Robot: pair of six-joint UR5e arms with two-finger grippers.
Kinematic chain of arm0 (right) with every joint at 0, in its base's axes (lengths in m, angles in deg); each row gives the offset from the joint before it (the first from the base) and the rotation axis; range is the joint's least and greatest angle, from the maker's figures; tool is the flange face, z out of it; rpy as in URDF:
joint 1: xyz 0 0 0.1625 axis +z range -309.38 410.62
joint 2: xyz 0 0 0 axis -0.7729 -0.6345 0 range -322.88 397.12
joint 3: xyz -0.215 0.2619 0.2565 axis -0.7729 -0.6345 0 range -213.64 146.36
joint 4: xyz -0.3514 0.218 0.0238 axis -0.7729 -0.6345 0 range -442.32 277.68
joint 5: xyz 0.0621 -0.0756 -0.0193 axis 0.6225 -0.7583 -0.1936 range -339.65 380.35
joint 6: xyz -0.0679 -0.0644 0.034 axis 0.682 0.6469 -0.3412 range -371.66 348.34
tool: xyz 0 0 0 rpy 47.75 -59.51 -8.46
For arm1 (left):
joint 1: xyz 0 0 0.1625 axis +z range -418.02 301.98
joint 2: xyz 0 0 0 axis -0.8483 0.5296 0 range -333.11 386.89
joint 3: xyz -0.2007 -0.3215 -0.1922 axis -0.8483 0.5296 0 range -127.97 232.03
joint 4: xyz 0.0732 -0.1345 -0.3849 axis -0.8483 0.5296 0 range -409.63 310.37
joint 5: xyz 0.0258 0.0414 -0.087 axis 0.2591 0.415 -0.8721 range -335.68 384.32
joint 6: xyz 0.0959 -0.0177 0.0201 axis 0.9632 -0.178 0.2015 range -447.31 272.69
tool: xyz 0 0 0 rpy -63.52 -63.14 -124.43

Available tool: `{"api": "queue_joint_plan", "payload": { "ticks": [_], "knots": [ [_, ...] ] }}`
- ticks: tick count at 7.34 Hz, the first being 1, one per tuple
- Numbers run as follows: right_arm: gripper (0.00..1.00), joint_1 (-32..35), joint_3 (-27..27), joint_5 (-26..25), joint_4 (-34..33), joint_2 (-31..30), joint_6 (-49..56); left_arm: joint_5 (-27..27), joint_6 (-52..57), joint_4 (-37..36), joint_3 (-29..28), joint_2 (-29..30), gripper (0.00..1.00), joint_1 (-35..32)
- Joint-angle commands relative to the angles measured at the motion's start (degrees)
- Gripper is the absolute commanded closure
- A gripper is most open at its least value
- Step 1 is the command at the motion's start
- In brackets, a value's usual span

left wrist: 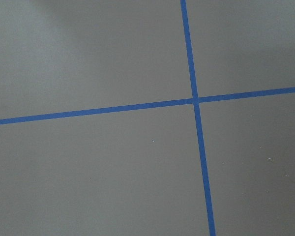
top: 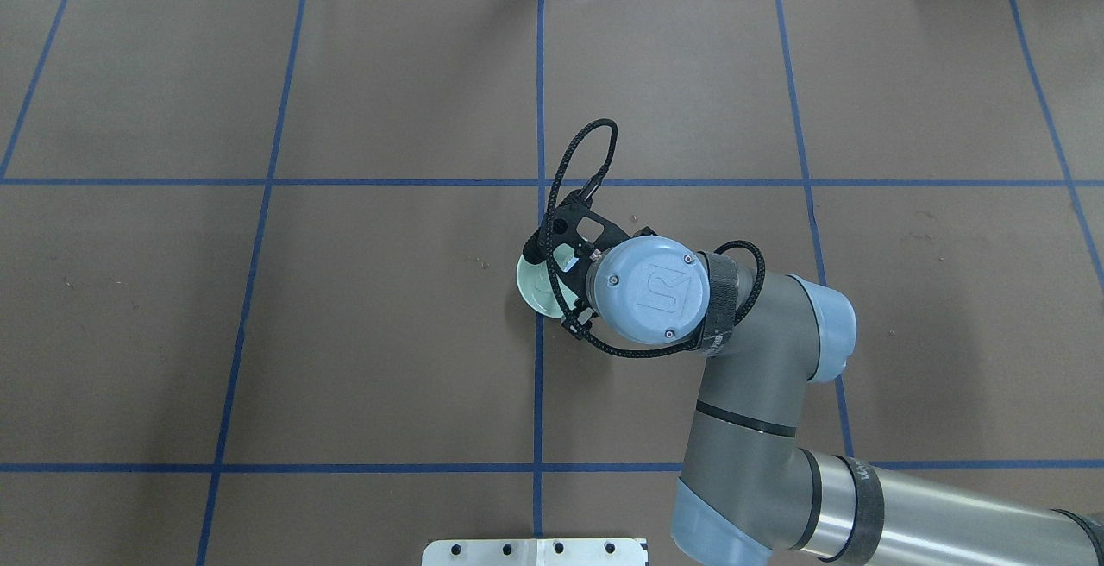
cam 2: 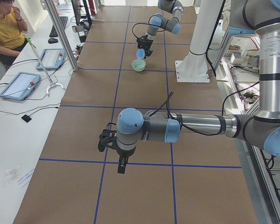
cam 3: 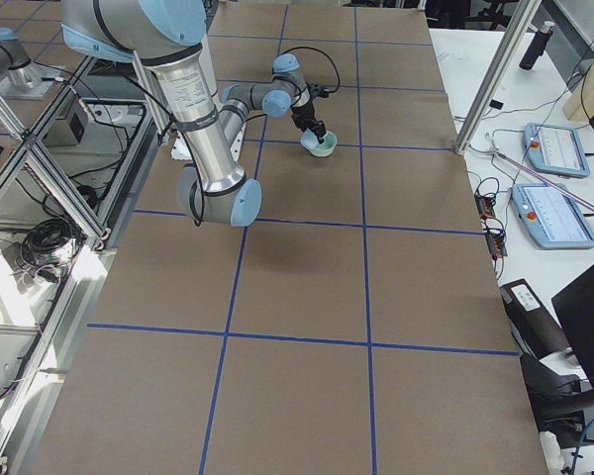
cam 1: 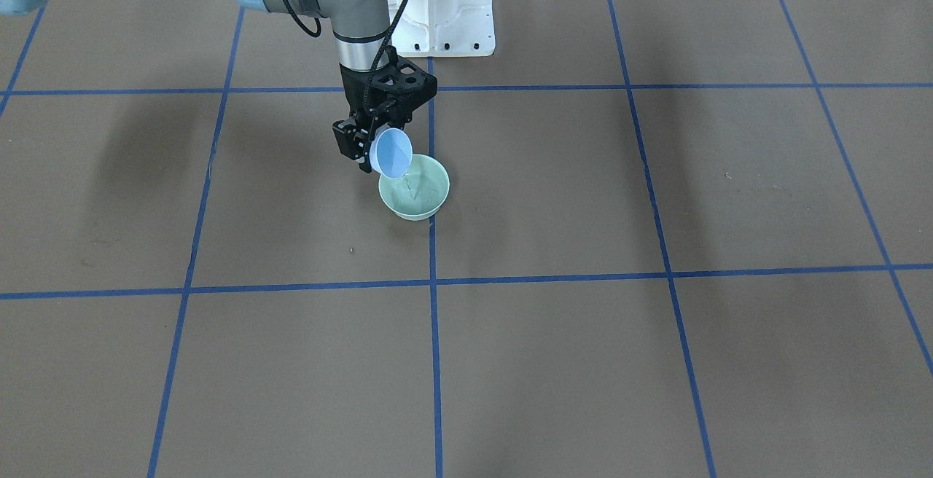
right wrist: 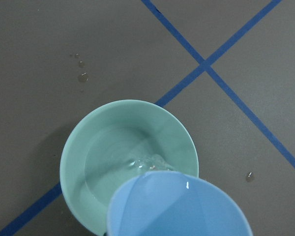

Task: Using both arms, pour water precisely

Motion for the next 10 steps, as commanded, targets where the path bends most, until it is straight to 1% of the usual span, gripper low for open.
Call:
{"api": "queue_joint_plan", "payload": {
  "ticks": [1,3,5,8,10],
  "knots": [
    [1.00,0.00,-0.01,0.00,-0.11,0.04,0.19,-0.03,0.00,0.00,-0.09,0.00,0.00,0.00],
    [1.00,0.09,-0.01,-0.09,-0.11,0.04,0.19,0.06,0.00,0.00,0.00,0.09,0.00,0.00],
    [1.00,0.18,-0.01,-0.18,2.24,-0.14,0.01,0.06,-0.09,0.00,0.09,0.09,0.00,0.00],
    [1.00,0.61,0.07,-0.44,10.14,-0.84,-2.00,0.06,-0.18,0.00,0.18,0.18,0.00,0.00],
    [1.00,2.54,-0.01,-0.44,14.54,-1.63,-5.41,-0.03,-0.35,0.00,0.44,0.18,0.00,0.00]
  ]
}}
